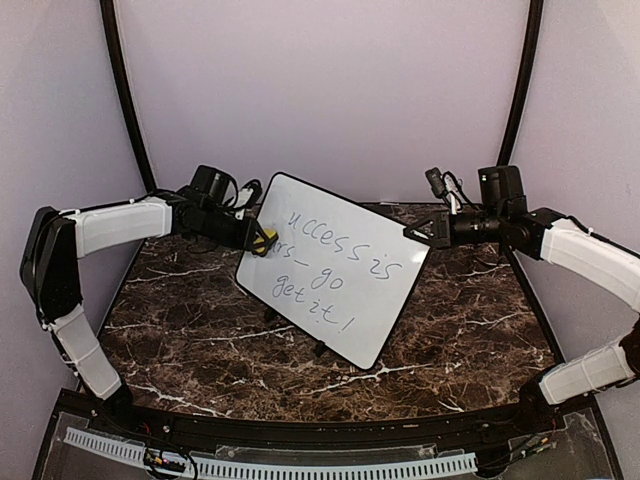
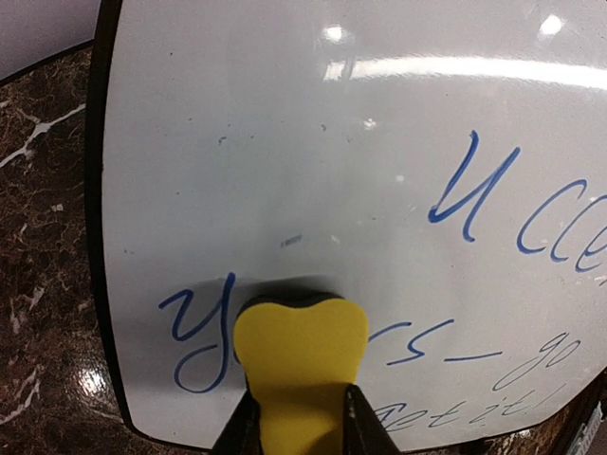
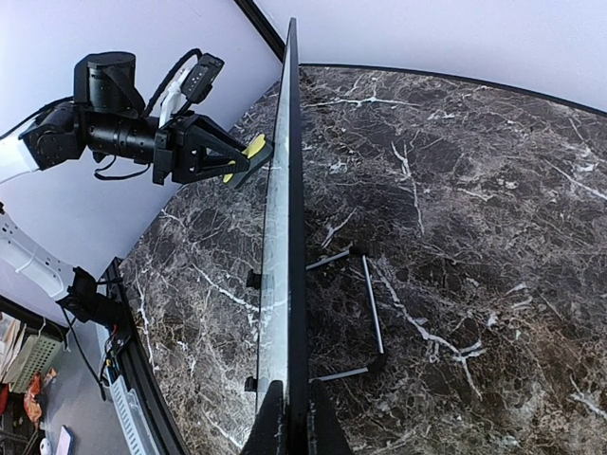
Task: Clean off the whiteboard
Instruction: Erase the center of the whiteboard.
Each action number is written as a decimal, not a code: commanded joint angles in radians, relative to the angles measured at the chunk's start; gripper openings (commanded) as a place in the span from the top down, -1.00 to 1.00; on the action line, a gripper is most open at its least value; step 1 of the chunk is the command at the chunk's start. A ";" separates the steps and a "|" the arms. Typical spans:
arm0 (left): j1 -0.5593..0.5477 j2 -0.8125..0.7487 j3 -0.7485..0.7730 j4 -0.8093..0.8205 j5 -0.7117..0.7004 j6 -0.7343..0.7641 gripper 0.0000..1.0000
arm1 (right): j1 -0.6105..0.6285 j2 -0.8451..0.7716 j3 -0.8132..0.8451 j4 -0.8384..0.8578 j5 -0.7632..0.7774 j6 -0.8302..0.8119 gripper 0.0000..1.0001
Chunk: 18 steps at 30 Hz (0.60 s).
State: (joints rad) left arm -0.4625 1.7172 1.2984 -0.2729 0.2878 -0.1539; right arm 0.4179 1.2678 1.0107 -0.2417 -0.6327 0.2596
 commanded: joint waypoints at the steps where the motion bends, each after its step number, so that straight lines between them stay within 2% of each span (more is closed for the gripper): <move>1: -0.001 0.023 0.087 0.002 0.005 0.011 0.76 | 0.033 -0.009 0.029 0.057 -0.048 -0.126 1.00; 8: -0.001 0.060 0.170 -0.023 -0.027 0.028 0.76 | 0.036 -0.010 0.031 0.053 -0.048 -0.128 1.00; 18: -0.001 -0.004 0.001 0.019 0.031 -0.014 0.77 | 0.036 -0.003 0.034 0.053 -0.048 -0.128 1.00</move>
State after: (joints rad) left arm -0.4625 1.7401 1.3640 -0.2413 0.2916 -0.1478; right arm 0.4232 1.2678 1.0138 -0.2428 -0.6304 0.2523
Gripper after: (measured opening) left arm 0.256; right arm 0.034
